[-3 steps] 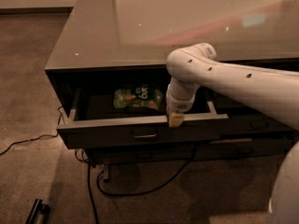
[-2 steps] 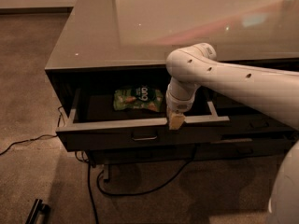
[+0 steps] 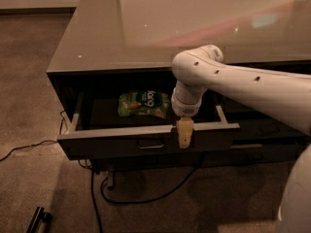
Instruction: Open top drawer
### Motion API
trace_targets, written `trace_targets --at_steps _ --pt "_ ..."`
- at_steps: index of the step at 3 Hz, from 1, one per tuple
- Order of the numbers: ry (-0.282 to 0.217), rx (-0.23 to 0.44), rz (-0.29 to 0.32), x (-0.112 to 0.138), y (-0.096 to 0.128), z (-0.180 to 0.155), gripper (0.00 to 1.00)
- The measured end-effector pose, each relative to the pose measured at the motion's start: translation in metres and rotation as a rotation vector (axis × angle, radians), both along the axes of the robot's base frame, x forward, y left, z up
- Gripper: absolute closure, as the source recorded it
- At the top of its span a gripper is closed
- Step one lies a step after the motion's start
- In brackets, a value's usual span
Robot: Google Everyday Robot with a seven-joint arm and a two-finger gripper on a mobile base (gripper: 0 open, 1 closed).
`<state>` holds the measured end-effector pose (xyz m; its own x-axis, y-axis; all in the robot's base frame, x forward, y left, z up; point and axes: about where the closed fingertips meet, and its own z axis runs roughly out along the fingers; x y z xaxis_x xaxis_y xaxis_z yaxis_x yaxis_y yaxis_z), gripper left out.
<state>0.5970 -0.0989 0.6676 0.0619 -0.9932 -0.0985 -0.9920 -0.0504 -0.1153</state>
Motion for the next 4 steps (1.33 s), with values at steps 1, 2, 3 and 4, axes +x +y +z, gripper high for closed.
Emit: trace_targets --at_steps 1,2,3,4 --pt "-0.012 -0.005 0.019 -0.001 0.004 -0.001 0.0" --pt "-0.027 -0.009 0.031 -0.008 0.003 0.0 0.0" --pt "-0.055 -0.007 0.028 -0.009 -0.003 0.007 0.0" --pt "-0.073 -0.005 0.026 -0.007 -0.005 0.013 0.0"
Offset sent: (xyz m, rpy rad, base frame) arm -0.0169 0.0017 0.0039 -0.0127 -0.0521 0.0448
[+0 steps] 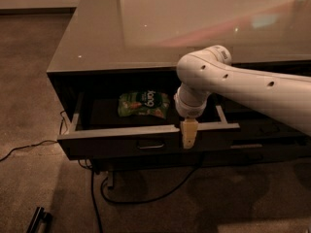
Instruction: Open top drawer
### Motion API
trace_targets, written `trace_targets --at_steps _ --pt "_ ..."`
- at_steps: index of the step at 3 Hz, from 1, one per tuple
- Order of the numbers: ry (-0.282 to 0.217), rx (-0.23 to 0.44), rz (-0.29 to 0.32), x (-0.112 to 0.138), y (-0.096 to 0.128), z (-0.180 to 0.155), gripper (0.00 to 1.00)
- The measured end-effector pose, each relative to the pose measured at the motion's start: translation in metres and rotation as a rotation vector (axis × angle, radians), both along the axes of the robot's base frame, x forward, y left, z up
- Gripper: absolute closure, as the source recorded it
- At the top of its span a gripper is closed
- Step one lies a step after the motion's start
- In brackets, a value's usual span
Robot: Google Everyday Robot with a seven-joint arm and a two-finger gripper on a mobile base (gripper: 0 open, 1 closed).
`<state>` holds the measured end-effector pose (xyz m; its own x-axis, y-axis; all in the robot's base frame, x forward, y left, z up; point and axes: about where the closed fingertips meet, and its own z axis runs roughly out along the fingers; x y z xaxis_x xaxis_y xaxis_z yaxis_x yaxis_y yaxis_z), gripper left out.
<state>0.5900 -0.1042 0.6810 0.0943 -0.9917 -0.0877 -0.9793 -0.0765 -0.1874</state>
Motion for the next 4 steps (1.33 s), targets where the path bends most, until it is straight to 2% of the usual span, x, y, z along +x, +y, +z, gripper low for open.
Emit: trace_targets --at_steps 1,2,4 --pt "-0.042 -0.006 -0.013 0.003 -0.004 0.014 0.18" --pt "-0.073 -0.014 -0.026 0.007 -0.007 0.024 0.41" --pt "-0.092 -0.022 -0.039 0.01 -0.01 0.029 0.87"
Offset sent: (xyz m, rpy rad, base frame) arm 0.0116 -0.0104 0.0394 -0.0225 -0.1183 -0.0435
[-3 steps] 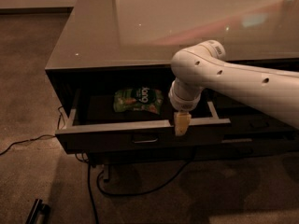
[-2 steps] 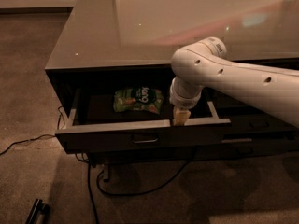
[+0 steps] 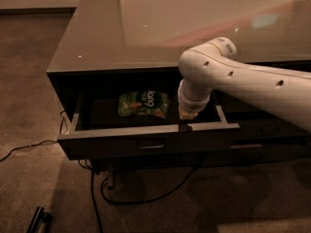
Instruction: Open top drawer
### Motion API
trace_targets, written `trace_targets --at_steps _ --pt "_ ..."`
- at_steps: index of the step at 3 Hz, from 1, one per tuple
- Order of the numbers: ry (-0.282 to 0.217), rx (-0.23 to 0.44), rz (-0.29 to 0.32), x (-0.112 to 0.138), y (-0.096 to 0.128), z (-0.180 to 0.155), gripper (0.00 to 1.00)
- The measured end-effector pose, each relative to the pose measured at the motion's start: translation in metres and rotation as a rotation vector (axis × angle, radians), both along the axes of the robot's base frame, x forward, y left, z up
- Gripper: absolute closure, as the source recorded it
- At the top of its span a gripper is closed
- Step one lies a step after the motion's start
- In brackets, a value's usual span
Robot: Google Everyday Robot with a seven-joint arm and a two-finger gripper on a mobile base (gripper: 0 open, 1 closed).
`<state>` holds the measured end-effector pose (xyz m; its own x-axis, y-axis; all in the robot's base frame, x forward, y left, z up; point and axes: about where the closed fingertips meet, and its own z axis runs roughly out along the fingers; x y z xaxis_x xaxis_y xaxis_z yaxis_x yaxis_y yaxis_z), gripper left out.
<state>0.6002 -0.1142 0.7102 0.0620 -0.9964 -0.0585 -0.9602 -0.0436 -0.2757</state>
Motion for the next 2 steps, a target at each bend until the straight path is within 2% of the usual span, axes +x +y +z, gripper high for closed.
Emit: trace_targets --at_steps 1,2 --pt "-0.008 0.04 -0.013 0.008 -0.01 -0.007 1.0" --pt "-0.027 0.104 -0.038 0.015 -0.022 -0.017 1.0"
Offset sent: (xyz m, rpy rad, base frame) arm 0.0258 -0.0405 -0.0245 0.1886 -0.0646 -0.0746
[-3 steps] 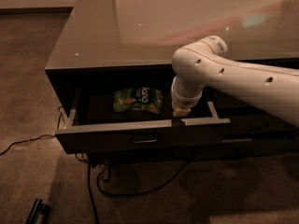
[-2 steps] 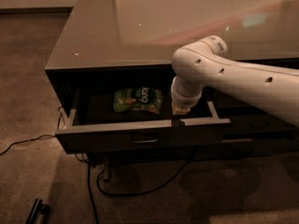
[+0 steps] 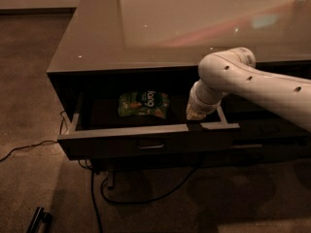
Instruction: Open top drawer
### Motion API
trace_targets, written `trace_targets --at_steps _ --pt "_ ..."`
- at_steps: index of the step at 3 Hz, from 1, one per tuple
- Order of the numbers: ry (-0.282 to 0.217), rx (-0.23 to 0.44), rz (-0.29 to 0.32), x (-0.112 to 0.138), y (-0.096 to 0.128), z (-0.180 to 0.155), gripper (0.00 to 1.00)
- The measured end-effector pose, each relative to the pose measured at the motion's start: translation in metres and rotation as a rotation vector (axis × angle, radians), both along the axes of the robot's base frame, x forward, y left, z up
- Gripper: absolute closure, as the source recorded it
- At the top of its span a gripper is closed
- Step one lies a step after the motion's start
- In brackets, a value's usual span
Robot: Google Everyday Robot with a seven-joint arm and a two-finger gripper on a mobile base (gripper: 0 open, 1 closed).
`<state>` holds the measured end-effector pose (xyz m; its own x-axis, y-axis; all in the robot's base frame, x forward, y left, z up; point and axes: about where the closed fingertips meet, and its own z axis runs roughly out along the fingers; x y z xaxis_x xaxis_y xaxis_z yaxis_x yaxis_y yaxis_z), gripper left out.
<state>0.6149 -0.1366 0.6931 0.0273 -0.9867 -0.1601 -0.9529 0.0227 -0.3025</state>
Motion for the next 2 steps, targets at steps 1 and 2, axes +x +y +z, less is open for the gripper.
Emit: trace_targets --at_steps 1,2 --pt "-0.004 0.041 -0.006 0.005 -0.002 -0.012 1.0" --pt "0.013 0.049 0.018 0.007 0.006 -0.029 1.0"
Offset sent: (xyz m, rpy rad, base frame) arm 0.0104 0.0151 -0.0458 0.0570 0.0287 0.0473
